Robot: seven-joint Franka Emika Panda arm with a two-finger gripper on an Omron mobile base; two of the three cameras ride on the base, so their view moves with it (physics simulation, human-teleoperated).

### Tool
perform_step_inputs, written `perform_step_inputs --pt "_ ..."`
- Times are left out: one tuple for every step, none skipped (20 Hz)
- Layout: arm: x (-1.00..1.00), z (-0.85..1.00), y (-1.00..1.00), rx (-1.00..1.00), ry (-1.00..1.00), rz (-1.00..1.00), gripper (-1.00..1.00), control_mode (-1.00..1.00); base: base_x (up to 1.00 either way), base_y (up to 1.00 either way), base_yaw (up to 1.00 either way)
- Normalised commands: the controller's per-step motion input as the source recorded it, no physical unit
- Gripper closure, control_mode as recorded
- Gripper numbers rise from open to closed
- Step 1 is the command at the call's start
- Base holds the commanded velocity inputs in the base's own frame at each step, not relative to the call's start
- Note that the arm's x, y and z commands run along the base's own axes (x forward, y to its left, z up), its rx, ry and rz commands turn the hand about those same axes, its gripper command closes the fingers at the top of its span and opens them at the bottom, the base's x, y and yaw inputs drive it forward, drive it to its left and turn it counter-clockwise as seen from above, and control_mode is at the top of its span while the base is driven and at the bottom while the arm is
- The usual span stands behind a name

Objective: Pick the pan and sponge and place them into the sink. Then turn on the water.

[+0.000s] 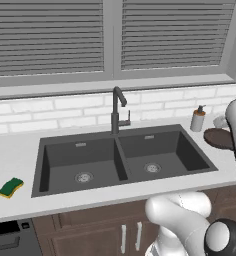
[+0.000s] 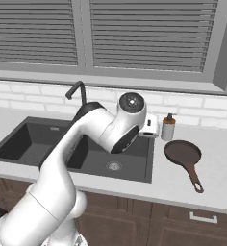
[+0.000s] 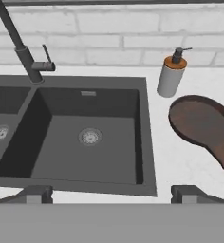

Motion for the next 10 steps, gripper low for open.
perform_step_inputs --pt "0.0 -0.41 -0.81 -0.04 0.0 0.0 -1.0 -1.0 0.0 0.0 0.0" --pt "0.0 -0.41 -0.81 -0.05 0.0 0.0 -1.0 -1.0 0.0 0.0 0.0" --pt "0.0 -0.39 -0.82 -0.06 0.0 0.0 -1.0 -1.0 0.0 0.0 0.0" --pt "0.0 -0.39 -0.81 -0.07 0.0 0.0 -1.0 -1.0 0.0 0.0 0.0" --pt "0.0 -0.39 -0.76 -0.08 0.0 0.0 -1.0 -1.0 0.0 0.0 0.0" --pt "0.0 -0.37 -0.71 -0.08 0.0 0.0 -1.0 -1.0 0.0 0.0 0.0" --pt "0.02 -0.38 -0.66 -0.11 0.05 0.0 -1.0 -1.0 0.0 0.0 0.0" --pt "0.09 -0.38 -0.61 -0.13 0.09 0.0 -1.0 -1.0 0.0 0.0 0.0" --pt "0.12 -0.36 -0.55 -0.15 0.1 0.0 -1.0 -1.0 0.0 0.0 0.0" --pt "0.19 -0.36 -0.46 -0.15 0.15 0.0 -1.0 -1.0 0.0 0.0 0.0"
